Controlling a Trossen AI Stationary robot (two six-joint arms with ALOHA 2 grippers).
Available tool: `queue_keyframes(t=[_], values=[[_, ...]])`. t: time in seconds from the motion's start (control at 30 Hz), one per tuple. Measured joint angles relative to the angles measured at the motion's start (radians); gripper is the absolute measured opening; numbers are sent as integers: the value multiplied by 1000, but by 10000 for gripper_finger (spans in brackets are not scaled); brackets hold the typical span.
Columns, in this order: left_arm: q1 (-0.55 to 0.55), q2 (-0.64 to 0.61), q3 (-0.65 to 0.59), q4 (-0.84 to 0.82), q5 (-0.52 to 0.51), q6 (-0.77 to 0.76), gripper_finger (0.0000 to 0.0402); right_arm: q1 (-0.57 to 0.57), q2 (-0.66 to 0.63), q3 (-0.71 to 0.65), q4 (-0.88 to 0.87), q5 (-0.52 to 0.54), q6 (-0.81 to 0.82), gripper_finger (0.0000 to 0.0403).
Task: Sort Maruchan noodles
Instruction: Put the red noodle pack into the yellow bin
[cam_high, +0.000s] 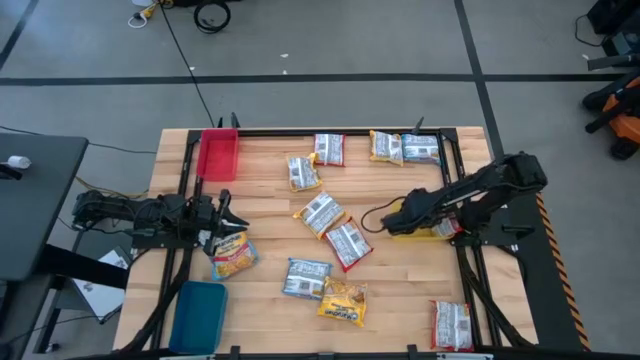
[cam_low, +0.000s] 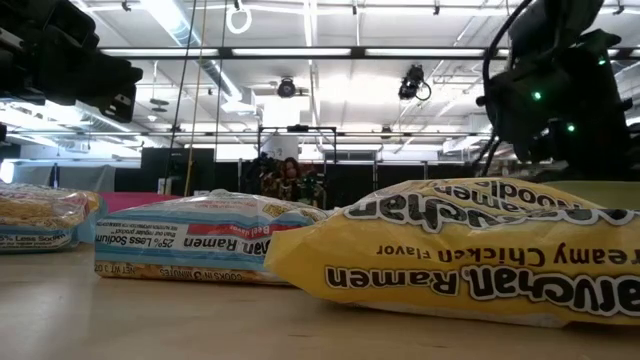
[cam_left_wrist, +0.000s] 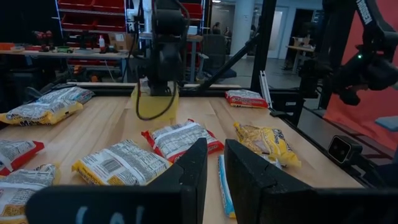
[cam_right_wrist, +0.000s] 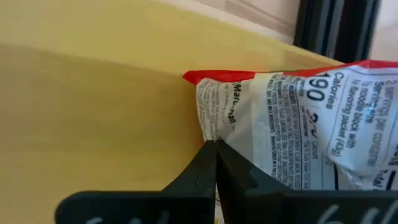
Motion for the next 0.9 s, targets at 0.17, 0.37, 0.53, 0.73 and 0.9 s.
queue_keyframes(t=[0.17, 0.37, 0.53, 0.73, 0.9], values=[[0, 0, 0, 0, 0, 0, 62, 8, 142, 73, -125, 11, -45, 5], [0, 0, 0, 0, 0, 0, 62, 7, 256, 194, -343, 69, -120, 17], [0, 0, 0, 0, 0, 0, 62, -10, 245, 205, -334, 57, -156, 31], [0, 0, 0, 0, 0, 0, 62, -5, 171, 205, -307, 42, -188, 59], [0, 0, 0, 0, 0, 0, 62, 20, 89, 205, -261, 41, -208, 89]])
